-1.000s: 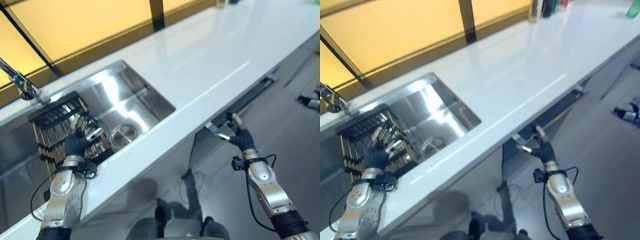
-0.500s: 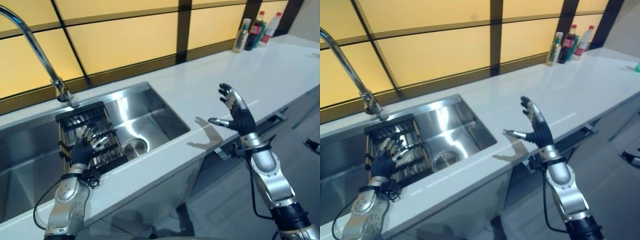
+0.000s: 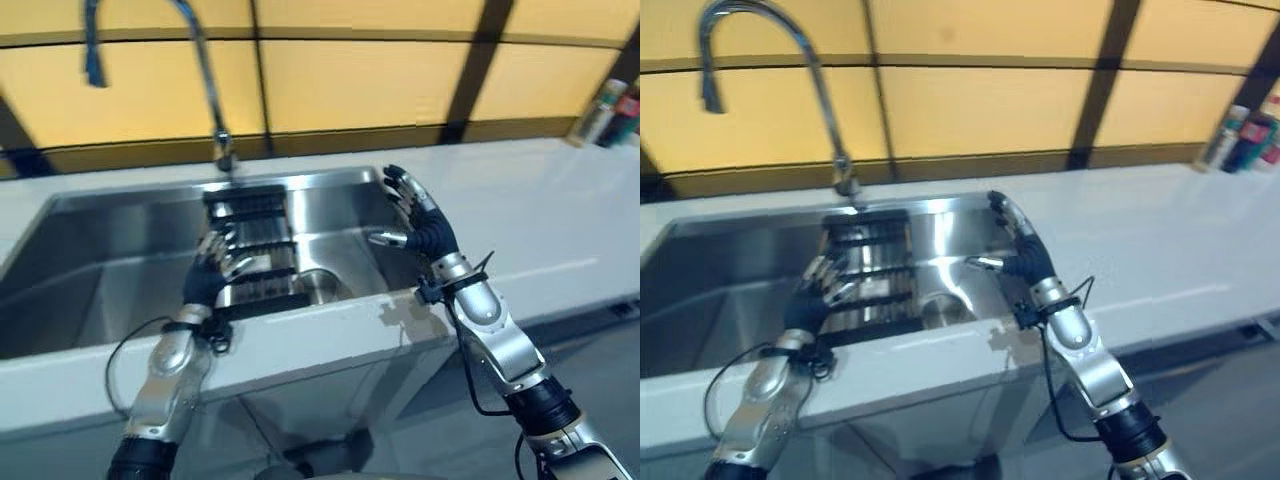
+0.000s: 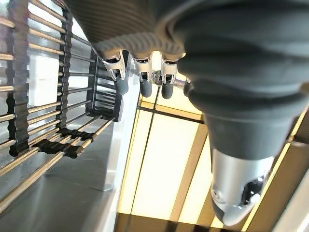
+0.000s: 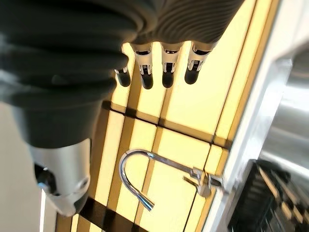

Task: Pick up plates and place into dishwasher.

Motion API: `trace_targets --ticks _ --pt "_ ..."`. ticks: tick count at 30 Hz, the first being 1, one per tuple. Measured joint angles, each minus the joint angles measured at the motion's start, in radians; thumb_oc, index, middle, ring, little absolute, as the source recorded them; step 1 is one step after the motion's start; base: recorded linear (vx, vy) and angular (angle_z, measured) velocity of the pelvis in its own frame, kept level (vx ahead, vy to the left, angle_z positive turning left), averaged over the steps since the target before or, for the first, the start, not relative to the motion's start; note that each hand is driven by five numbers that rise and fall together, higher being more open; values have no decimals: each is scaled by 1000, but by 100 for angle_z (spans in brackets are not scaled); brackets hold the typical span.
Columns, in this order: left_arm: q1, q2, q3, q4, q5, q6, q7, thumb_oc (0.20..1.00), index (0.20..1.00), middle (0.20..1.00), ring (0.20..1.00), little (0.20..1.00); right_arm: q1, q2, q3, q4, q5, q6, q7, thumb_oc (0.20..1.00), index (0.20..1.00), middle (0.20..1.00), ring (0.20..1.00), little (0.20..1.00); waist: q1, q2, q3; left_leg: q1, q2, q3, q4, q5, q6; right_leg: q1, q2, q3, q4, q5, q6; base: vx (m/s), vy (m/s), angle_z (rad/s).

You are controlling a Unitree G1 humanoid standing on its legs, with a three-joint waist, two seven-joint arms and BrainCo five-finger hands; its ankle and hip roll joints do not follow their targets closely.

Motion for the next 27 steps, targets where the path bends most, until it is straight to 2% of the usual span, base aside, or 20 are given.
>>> trace_targets --ticks 1,2,4,6,7,11,13,16,20,27 --pt "-4 12 8 -4 0 -1 11 1000 1000 1000 1000 1000 -9 5 12 6 9 -2 1 1000 1000 1000 1000 1000 17 -23 2 -6 -15 0 1 -2 -6 -15 0 30 -28 16 -7 -19 -219 66" --pt "-5 10 7 -2 0 0 27 1000 1000 1000 1000 1000 -1 14 16 27 17 -8 2 1000 1000 1000 1000 1000 6 -34 -5 -21 -15 -1 7 -4 -12 -4 13 53 -25 29 -20 3 -225 94" --pt "-7 7 -4 -9 -3 1 46 1000 1000 1000 1000 1000 -2 21 16 79 25 -7 0 1000 1000 1000 1000 1000 -4 -39 -10 -29 20 41 5 -6 -14 8 31 39 -40 16 -36 1 -238 95" --pt "1 1 -4 -31 -3 14 57 1000 1000 1000 1000 1000 -6 34 20 105 41 3 -8 1000 1000 1000 1000 1000 32 -28 -4 -35 44 67 11 -2 -22 9 50 26 -41 14 -49 -14 -212 22" --pt "8 0 -4 -32 -3 19 61 1000 1000 1000 1000 1000 -5 42 24 109 46 10 -10 1000 1000 1000 1000 1000 45 -16 -4 -36 51 68 17 3 -39 16 60 21 -40 17 -53 -38 -197 11" --pt "9 -8 -3 -35 -13 25 70 1000 1000 1000 1000 1000 -4 47 78 119 46 24 -35 1000 1000 1000 1000 1000 44 -9 -5 -38 50 64 17 19 -70 58 77 -23 -77 21 -60 -56 -139 32" --pt "5 -22 -4 -35 -23 28 73 1000 1000 1000 1000 1000 -1 46 89 128 46 26 -43 1000 1000 1000 1000 1000 42 -6 -5 -50 48 72 19 23 -70 67 77 -56 -89 19 -61 -68 -33 47" --pt "-4 -48 -25 -28 -23 30 68 1000 1000 1000 1000 1000 9 40 87 130 46 25 -63 1000 1000 1000 1000 1000 21 0 -2 -75 47 160 17 46 -49 75 73 -94 -88 3 -63 -16 44 62" --pt "5 -47 -35 -27 -23 31 71 1000 1000 1000 1000 1000 18 58 89 166 46 20 -63 1000 1000 1000 1000 1000 17 6 2 -58 46 180 12 47 -47 74 60 -92 -47 -31 -65 52 92 14" --pt "6 -45 -35 -27 -23 40 76 1000 1000 1000 1000 1000 36 80 89 166 43 15 -60 1000 1000 1000 1000 1000 11 12 2 -18 46 206 -13 46 -45 92 51 -68 -52 -30 -61 77 68 -11"
